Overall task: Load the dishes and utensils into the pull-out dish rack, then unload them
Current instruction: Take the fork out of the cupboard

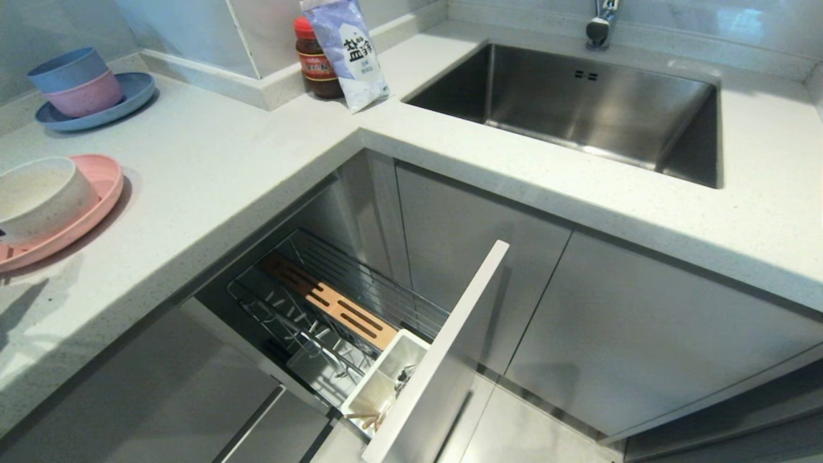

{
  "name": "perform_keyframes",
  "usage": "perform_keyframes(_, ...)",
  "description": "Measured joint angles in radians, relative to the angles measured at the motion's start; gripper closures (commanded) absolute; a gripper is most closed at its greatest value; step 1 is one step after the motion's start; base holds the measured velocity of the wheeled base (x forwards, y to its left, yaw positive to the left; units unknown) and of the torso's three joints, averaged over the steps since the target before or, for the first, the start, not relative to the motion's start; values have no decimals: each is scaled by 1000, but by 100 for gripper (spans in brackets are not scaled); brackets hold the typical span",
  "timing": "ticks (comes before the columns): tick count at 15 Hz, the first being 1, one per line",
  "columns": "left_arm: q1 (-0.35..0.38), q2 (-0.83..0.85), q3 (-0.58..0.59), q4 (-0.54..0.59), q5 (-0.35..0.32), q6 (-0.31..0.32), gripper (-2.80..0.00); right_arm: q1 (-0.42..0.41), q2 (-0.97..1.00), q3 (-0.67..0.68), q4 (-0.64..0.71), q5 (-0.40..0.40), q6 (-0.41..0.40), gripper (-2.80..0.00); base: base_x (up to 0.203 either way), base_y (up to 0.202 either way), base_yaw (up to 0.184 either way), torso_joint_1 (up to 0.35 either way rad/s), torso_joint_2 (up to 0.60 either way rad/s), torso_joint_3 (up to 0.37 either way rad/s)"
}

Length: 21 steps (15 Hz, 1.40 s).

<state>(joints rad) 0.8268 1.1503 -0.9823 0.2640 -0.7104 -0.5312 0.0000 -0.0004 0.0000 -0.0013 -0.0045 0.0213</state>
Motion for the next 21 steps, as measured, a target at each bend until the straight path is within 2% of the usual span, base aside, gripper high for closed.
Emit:
perform_keyframes(3, -1, -50, 1, 13, 24, -42, -280, 0, 0, 0, 0, 0, 0, 0, 0, 0, 0, 0, 0, 0)
perform_keyframes(7, -3, -136, 12, 64, 69, -51, -280, 0, 0, 0, 0, 0, 0, 0, 0, 0, 0, 0, 0, 0)
perform_keyframes(8, -5, -163, 14, 73, 95, -51, 0, 0, 0, 0, 0, 0, 0, 0, 0, 0, 0, 0, 0, 0)
perform_keyframes(12, -25, -296, 30, 69, 219, -42, 0, 0, 0, 0, 0, 0, 0, 0, 0, 0, 0, 0, 0, 0)
perform_keyframes(14, -63, -378, 35, 58, 279, -7, 0, 0, 0, 0, 0, 0, 0, 0, 0, 0, 0, 0, 0, 0)
perform_keyframes(16, -142, -463, 36, 20, 330, 70, 0, 0, 0, 0, 0, 0, 0, 0, 0, 0, 0, 0, 0, 0)
perform_keyframes(18, -237, -512, 8, -73, 357, 163, 0, 0, 0, 0, 0, 0, 0, 0, 0, 0, 0, 0, 0, 0)
perform_keyframes(19, -282, -516, -33, -121, 361, 206, 0, 0, 0, 0, 0, 0, 0, 0, 0, 0, 0, 0, 0, 0)
perform_keyframes(21, -348, -486, -140, -166, 365, 241, 0, 0, 0, 0, 0, 0, 0, 0, 0, 0, 0, 0, 0, 0)
